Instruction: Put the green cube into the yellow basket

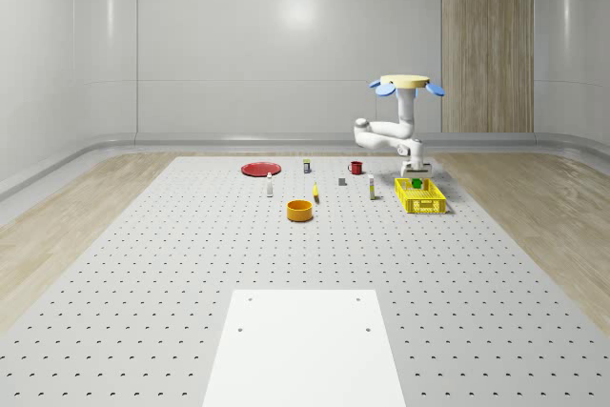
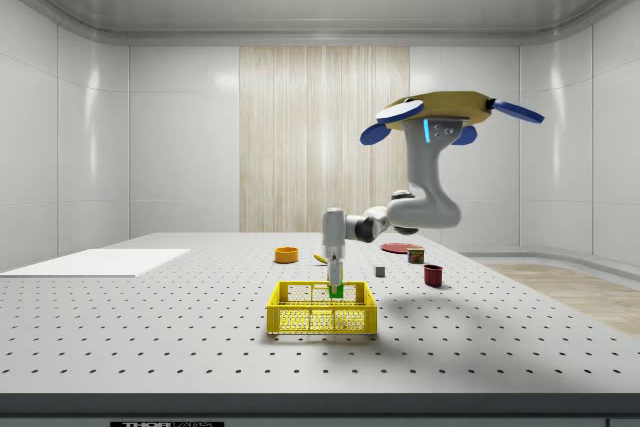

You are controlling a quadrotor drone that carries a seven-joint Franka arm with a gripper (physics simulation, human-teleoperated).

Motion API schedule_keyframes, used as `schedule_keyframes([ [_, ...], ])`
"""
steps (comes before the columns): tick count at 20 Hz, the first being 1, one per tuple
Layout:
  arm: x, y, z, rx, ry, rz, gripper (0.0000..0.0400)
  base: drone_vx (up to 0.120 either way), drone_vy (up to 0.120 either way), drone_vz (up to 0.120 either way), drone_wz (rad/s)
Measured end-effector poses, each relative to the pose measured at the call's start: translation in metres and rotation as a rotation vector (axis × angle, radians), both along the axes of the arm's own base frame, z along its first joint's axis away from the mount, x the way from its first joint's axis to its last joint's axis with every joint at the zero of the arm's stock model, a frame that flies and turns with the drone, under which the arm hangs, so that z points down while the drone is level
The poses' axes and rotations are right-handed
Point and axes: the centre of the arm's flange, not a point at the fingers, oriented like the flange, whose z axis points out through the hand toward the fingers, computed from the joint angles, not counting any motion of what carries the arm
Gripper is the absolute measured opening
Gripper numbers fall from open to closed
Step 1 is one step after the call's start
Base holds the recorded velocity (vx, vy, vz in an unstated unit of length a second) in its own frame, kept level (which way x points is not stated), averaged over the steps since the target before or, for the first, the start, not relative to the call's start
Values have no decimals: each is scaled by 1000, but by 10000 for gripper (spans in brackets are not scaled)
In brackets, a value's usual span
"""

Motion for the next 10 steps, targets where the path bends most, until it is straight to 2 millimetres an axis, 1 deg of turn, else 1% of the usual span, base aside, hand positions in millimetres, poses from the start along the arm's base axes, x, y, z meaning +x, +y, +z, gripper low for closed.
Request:
schedule_keyframes([
  [9, 0, 0, 0, 0, 0, 0, 251, 120, 0, 0, 0],
  [10, 0, 0, 0, 0, 0, 0, 251, 40, 0, 0, 0],
])
